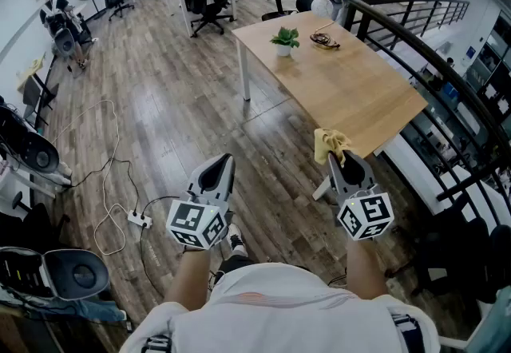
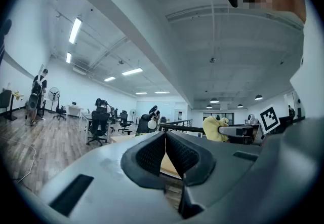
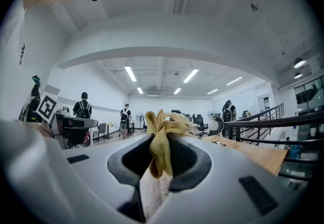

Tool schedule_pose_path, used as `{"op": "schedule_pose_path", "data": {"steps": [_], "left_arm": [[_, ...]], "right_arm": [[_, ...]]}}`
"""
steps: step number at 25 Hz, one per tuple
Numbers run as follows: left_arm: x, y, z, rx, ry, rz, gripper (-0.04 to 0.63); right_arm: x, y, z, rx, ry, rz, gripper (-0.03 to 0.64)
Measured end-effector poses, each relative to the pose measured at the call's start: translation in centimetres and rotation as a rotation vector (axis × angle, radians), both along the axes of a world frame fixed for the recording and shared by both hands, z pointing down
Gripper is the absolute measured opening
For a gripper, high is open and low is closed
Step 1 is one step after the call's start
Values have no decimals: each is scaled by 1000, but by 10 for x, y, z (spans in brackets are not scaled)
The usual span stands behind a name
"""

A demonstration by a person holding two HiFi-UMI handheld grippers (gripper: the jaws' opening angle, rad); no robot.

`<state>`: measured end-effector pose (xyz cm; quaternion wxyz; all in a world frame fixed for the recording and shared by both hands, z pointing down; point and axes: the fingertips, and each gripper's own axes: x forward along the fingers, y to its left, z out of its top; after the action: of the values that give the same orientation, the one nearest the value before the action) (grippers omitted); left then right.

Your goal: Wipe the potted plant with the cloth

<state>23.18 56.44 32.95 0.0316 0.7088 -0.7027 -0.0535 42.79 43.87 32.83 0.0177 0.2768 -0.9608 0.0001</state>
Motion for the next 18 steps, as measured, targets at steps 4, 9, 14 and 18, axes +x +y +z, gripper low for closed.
{"op": "schedule_pose_path", "data": {"steps": [4,9,14,18], "left_arm": [[0,-5,-5,5,0,6,15],[1,-15,-8,10,0,20,15],[-4,-22,-6,5,3,28,15],[-18,-30,-6,0,10,32,15]], "right_arm": [[0,-4,-5,9,-3,0,130],[0,-10,-8,9,-3,2,130],[-7,-16,-4,-2,-3,1,130],[-22,-24,-4,-5,5,2,130]]}}
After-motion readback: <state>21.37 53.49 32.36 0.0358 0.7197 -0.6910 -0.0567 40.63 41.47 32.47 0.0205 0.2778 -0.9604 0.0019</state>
